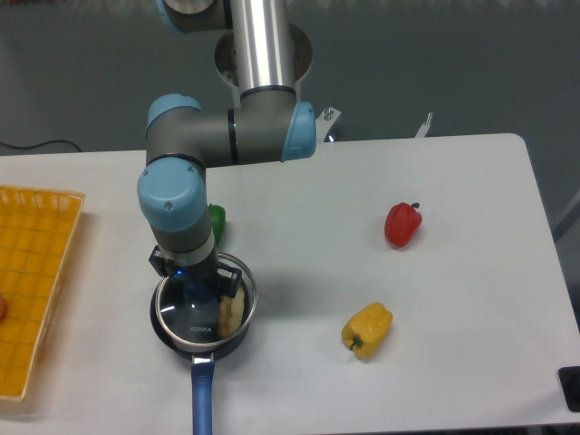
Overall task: Close the pot lid
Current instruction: 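Hold the lid on the saucepan rim and open the gripper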
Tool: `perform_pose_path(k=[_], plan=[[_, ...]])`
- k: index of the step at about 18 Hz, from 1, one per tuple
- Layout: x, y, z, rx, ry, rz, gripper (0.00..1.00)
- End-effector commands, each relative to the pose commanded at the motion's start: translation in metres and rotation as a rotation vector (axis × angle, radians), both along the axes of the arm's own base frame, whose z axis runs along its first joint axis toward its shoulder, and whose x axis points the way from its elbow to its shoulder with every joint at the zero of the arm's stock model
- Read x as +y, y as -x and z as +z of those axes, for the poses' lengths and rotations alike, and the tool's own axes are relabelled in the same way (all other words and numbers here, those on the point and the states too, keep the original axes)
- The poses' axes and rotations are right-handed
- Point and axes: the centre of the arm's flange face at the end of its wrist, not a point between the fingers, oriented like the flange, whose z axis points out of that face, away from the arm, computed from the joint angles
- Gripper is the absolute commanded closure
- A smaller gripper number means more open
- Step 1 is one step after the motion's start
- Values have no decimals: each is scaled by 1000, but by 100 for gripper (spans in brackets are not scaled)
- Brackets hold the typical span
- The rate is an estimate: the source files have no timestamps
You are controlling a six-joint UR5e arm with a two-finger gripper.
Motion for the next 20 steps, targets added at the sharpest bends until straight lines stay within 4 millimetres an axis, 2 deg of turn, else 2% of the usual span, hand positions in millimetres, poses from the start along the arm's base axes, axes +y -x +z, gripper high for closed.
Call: perform_pose_path(k=[20], plan=[[4, -8, -8, -6, 14, 3, 48]])
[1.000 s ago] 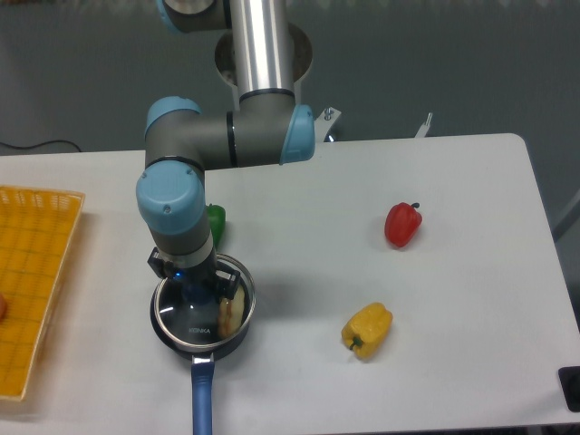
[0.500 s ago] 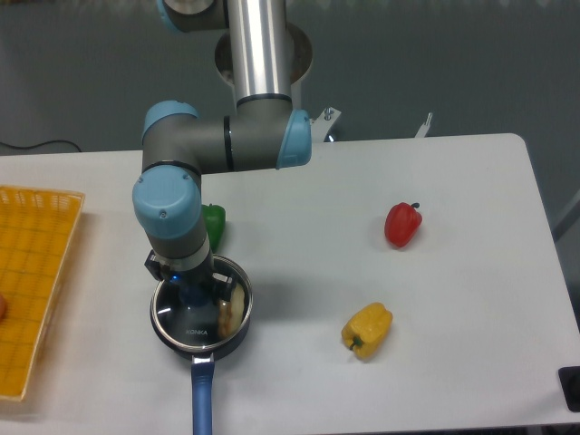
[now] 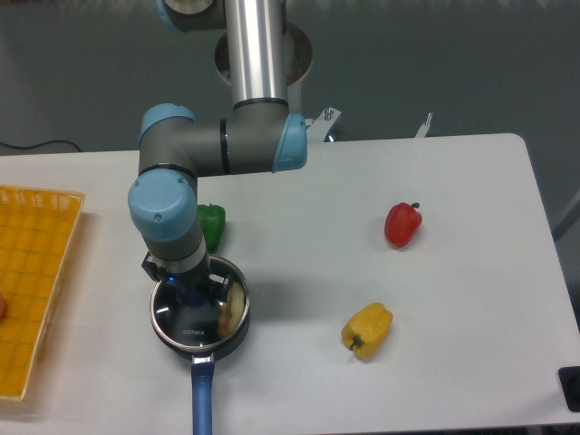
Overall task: Close the pot lid
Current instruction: 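Hold the lid on the saucepan rim and open the gripper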
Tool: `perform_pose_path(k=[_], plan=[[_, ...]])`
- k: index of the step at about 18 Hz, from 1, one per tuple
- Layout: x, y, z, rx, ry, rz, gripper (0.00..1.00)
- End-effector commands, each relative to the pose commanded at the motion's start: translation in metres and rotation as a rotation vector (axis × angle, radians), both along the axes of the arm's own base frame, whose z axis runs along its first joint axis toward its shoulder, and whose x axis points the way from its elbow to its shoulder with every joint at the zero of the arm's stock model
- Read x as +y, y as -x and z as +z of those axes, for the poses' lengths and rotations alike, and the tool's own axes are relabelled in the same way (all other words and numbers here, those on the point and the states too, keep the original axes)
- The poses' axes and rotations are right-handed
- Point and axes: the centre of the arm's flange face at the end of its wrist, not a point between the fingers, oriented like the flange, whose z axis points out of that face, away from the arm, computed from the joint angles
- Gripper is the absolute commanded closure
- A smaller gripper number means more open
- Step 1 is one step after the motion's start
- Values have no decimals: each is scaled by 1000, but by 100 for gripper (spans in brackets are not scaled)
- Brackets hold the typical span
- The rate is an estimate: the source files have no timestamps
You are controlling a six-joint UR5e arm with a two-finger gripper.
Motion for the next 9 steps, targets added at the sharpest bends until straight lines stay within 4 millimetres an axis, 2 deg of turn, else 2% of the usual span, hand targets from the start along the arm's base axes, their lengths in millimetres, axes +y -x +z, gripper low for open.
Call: perform_pose_path(k=[9], plan=[[2, -2, -3, -2, 1, 3, 48]])
